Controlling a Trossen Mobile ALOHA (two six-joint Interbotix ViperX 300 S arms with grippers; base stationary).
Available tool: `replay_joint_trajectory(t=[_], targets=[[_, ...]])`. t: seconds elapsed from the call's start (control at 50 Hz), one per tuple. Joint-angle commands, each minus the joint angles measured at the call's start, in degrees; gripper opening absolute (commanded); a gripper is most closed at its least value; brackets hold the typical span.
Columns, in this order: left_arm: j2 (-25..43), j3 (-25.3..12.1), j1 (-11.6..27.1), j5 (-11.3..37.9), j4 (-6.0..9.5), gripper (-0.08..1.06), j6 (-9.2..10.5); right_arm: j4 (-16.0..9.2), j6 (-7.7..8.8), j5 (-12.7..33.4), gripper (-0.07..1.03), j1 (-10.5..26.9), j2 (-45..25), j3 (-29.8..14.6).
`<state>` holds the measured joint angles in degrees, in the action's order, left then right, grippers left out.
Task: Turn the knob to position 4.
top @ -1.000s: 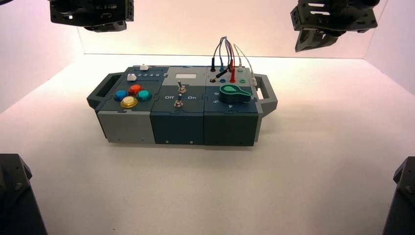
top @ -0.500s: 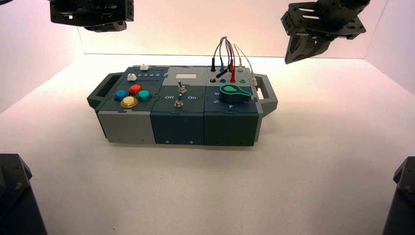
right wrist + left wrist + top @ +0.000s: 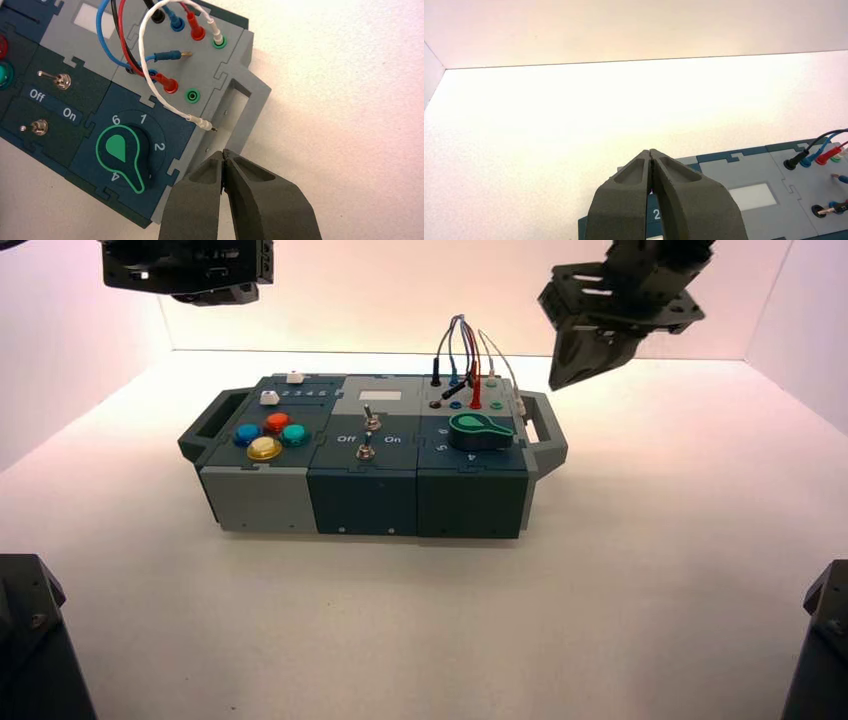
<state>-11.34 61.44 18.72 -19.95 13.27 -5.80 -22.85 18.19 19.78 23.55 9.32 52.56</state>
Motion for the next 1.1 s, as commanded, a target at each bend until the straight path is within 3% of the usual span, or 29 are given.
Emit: replay_joint_trajectory(t=[0.02,0.3,0.54,0.68,0.86,1.1], targets=[[-0.35,-1.49,0.09,-0.26,-0.09,-0.03,0.09,-0.62,0.00,1.41,-0.02,1.23,-1.41,-2.46],[-0.35,-1.49,0.09,-0.35,-0.09,-0.03,0.00,-0.79,0.00,2.72,-0.02,5.27,-2.99,-3.25],[-0.26,-1.49,0.09,-0.26,-0.09,-0.03,0.00,-1.23,0.00,3.60,-0.02,5.80,-2.99,-2.64],[-0.35,-1.49,0.09,-0.26,-0.09,-0.03,0.00,-2.55,0.00,3.52,-0.02,6.06,-3.08,-1.85],[-0.35,-1.49,0.09,-0.26,-0.09,-0.03,0.00,-3.69,0.00,3.52,-0.02,9.67,-2.99,-2.11],[-0.26,-1.49,0.09,-0.26,-0.09,-0.03,0.00,-4.57,0.00,3.52,-0.02,9.93,-2.99,-1.85]])
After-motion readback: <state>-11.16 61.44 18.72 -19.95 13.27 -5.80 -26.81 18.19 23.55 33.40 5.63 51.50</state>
